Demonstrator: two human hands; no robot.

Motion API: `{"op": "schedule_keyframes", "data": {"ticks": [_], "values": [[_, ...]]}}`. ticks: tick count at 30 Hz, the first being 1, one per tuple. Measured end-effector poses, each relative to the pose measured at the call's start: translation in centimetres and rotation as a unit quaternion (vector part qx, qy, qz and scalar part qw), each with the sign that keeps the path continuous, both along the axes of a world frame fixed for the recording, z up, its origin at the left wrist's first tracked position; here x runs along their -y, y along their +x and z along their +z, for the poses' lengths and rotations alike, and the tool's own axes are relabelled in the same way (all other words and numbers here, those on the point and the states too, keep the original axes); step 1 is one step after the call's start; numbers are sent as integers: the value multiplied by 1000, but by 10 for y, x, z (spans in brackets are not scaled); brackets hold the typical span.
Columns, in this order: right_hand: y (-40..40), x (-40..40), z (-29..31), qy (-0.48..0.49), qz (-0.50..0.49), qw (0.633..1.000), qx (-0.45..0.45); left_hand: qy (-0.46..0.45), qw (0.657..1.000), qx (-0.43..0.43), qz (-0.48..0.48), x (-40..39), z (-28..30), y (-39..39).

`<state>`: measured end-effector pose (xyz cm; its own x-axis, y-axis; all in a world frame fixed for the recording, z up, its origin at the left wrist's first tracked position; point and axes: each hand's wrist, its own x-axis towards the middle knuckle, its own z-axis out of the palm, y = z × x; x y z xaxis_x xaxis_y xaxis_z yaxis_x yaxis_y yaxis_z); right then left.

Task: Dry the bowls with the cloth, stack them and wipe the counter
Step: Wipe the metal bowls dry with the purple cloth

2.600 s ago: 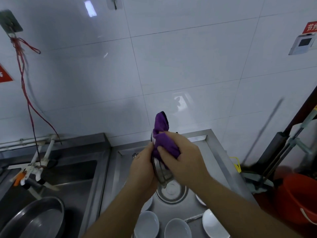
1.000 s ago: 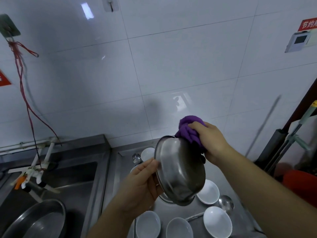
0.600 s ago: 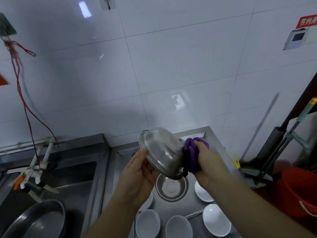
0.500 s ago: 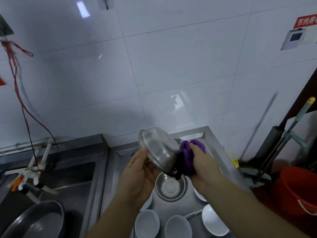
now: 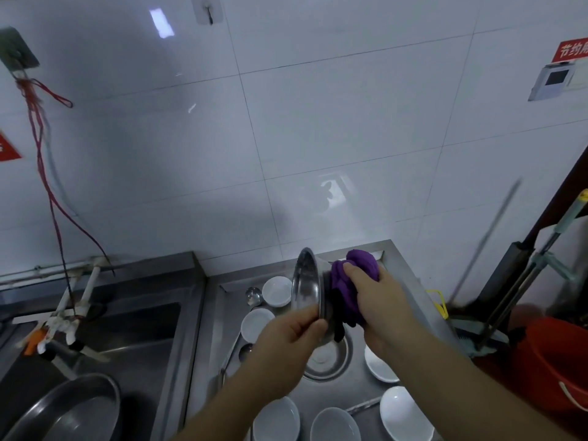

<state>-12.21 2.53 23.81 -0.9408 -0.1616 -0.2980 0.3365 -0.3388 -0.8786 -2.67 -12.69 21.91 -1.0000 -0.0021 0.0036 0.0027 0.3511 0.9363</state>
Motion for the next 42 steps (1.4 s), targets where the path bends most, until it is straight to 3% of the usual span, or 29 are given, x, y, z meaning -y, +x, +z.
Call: {"op": "schedule_keyframes", "data": {"ticks": [3, 7, 18, 21, 25, 28, 30, 33, 36, 42], "values": [[-1, -2, -5, -4, 25, 1000, 14, -179, 983, 0, -51, 8, 2, 3], [3, -3, -12, 7, 56, 998, 39, -370, 923, -34, -100, 12, 5, 3], [13, 9, -47, -22, 32, 996, 81, -495, 860, -94, -78, 21, -1, 6], [16, 13, -53, -60, 38, 994, 84, -440, 889, -123, -22, 29, -1, 12], [16, 21, -66, -91, 22, 991, 94, -333, 910, -170, 179, 63, -12, 14], [16, 22, -76, -89, 20, 991, 102, -153, 950, -46, 267, 92, -21, 14], [17, 21, -83, -82, 17, 991, 104, -53, 961, 30, 269, 103, -31, 12], [20, 16, -94, -61, 27, 993, 100, 18, 967, 89, 238, 109, -48, 9], [21, 4, -105, -37, 18, 993, 108, 142, 950, 147, 235, 103, -61, -1], [5, -27, -131, -18, -43, 992, 118, 175, 930, 218, 240, 76, -90, -37]]}}
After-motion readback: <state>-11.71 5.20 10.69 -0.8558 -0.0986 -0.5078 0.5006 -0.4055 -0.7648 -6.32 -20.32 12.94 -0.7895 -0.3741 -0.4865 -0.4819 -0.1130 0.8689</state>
